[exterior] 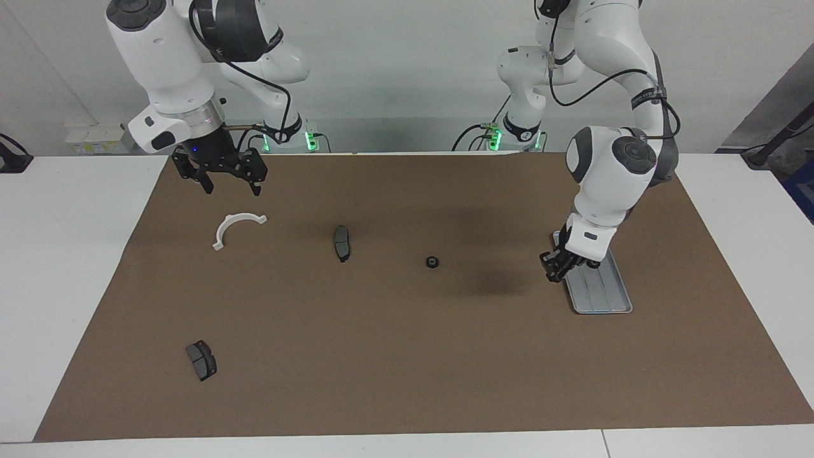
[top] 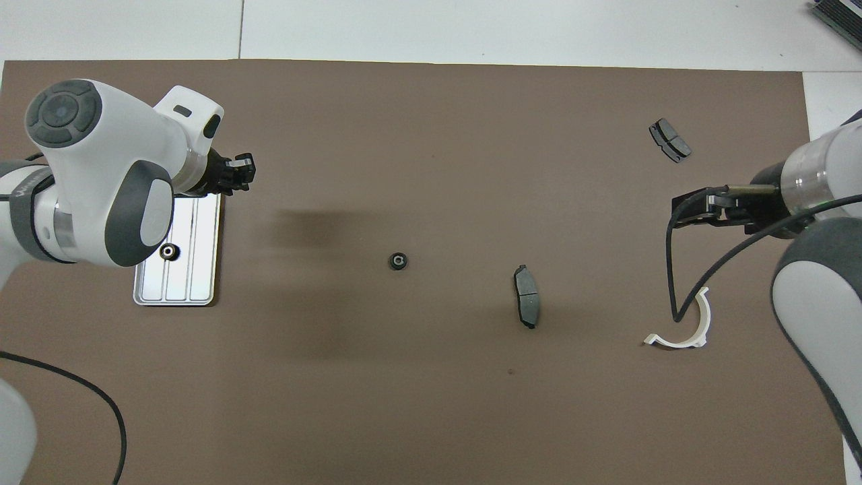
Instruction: Place bearing gear from tray to pile
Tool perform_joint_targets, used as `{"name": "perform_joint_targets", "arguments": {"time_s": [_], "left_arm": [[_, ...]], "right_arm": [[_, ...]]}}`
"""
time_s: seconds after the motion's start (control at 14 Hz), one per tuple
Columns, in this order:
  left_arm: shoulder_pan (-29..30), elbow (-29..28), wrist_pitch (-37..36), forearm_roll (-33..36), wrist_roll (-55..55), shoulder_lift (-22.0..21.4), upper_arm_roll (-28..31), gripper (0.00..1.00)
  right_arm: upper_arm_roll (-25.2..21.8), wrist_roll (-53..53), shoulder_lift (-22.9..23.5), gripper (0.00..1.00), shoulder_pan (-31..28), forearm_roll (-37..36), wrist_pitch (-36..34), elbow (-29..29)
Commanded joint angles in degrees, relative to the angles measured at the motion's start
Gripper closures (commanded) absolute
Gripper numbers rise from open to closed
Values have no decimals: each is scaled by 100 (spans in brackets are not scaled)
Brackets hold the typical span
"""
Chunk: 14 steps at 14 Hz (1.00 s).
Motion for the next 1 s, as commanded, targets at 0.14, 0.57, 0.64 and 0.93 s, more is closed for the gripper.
{"name": "perform_joint_targets", "arguments": {"time_s": [0.14, 0.57, 0.64, 0.93], "left_arm": [[98, 27, -40, 42, 52, -38, 22, 87], [133, 27, -40, 42, 96, -38, 22, 87], [133, 27, -32, 42, 96, -38, 22, 87], [133, 18, -31, 42, 96, -38, 22, 87]], "right_arm": [[75, -5, -152, 0, 85, 28, 311, -294], [75, 1963, 250, 0, 1867, -121, 1954, -1287], [75, 2139, 513, 0, 2131, -235, 2174, -1279], [75, 3010, 1314, 0, 2756, -543, 3167, -1253]]}}
